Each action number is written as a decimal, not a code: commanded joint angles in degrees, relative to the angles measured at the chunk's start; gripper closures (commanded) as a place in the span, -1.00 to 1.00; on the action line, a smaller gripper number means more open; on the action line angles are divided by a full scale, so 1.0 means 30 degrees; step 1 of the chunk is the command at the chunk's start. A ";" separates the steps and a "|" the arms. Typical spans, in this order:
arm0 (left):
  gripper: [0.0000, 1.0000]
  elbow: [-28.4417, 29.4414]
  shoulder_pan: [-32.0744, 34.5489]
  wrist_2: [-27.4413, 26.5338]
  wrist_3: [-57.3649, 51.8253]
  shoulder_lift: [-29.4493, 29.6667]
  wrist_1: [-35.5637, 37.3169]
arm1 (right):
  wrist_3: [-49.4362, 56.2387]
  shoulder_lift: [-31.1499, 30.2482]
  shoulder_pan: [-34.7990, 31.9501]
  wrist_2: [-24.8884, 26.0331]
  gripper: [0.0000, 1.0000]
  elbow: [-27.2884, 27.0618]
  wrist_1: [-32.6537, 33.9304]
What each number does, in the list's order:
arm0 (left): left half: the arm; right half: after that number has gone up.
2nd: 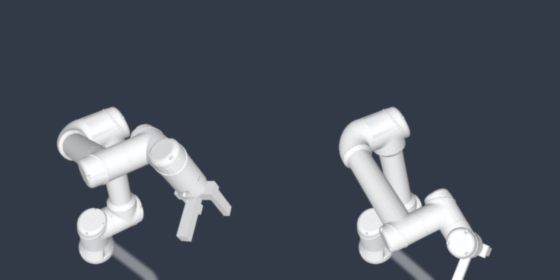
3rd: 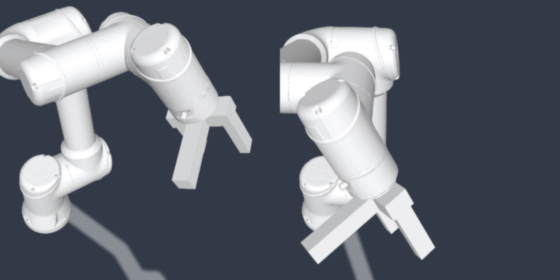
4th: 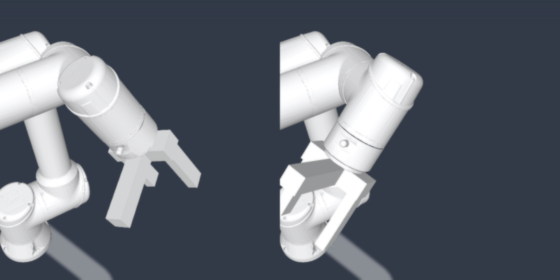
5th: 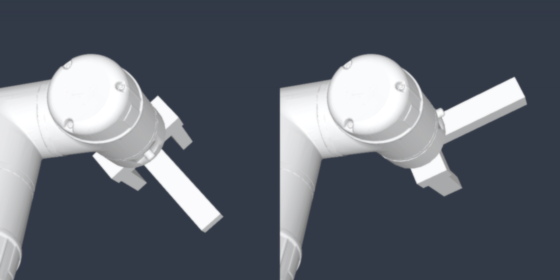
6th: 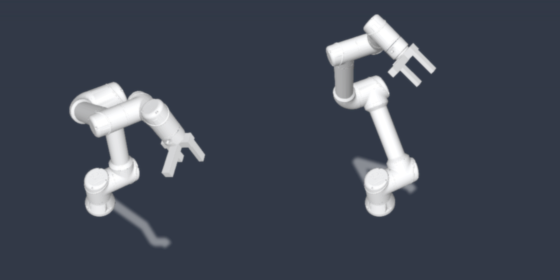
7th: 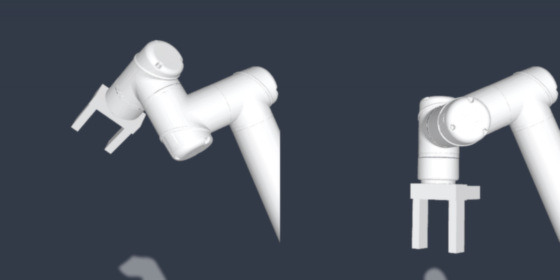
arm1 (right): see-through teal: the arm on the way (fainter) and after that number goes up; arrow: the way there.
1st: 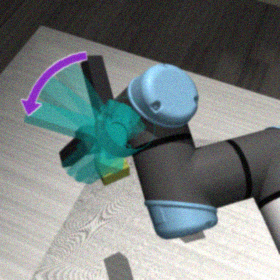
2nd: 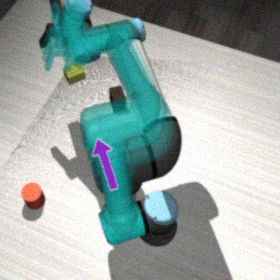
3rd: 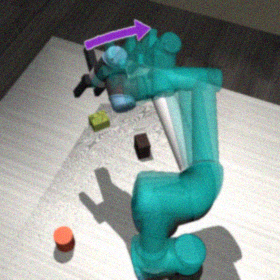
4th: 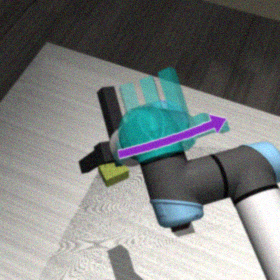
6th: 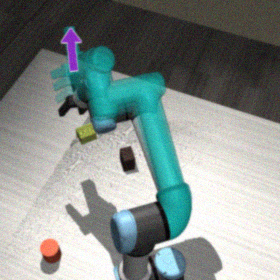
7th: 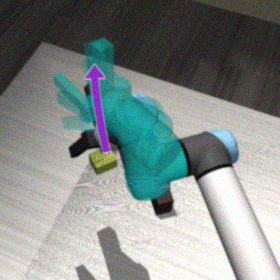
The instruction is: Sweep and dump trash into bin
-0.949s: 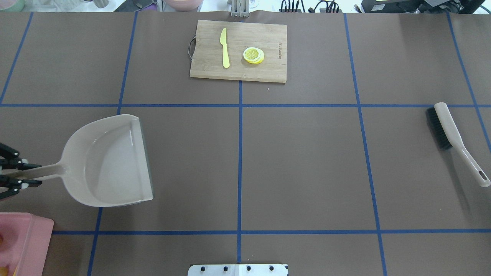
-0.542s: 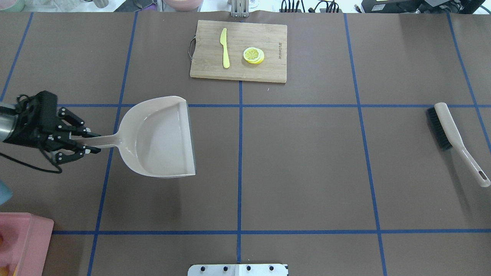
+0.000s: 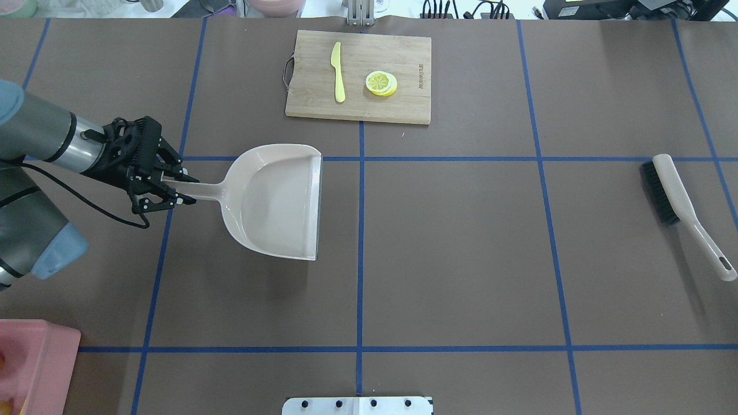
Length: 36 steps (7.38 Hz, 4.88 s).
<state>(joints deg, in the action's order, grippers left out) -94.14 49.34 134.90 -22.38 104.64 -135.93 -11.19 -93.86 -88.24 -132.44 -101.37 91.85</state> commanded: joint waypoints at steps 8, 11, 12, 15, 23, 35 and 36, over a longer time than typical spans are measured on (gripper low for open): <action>-0.97 0.0915 -0.0540 0.0181 -0.1039 0.0658 0.1044 | 0.0010 -0.0091 0.0001 0.0056 -1.00 -0.0018 0.0000; -0.98 -0.3792 0.1533 0.0123 0.3344 -0.4512 0.1043 | 0.0010 -0.0120 0.0001 0.0115 -1.00 -0.0018 0.0000; -0.98 -0.3660 0.3602 0.0181 0.3386 -0.4615 0.1276 | 0.0039 -0.0120 0.0001 0.0115 -1.00 0.0040 0.0000; -0.98 -0.2288 0.7982 -0.0022 0.3502 -0.3657 1.0457 | 0.0040 -0.0149 0.0001 0.0144 -1.00 0.0040 0.0000; -0.98 -0.1928 1.0975 -0.0054 1.3874 -0.4934 1.4315 | -0.0019 -0.0121 0.0030 -0.0002 -1.00 -0.0077 0.0029; -0.98 -0.1841 1.1269 -0.0083 1.3845 -0.5144 1.4315 | 0.0098 -0.0237 0.0030 0.0173 -1.00 0.0040 0.0059; -0.98 -0.1697 1.1299 -0.0083 1.3845 -0.5318 1.4315 | 0.0098 -0.0237 0.0030 0.0173 -1.00 0.0040 0.0059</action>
<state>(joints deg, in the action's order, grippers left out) -99.42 83.07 134.62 19.17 89.13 -93.02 -10.90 -94.58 -88.16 -131.92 -101.25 92.02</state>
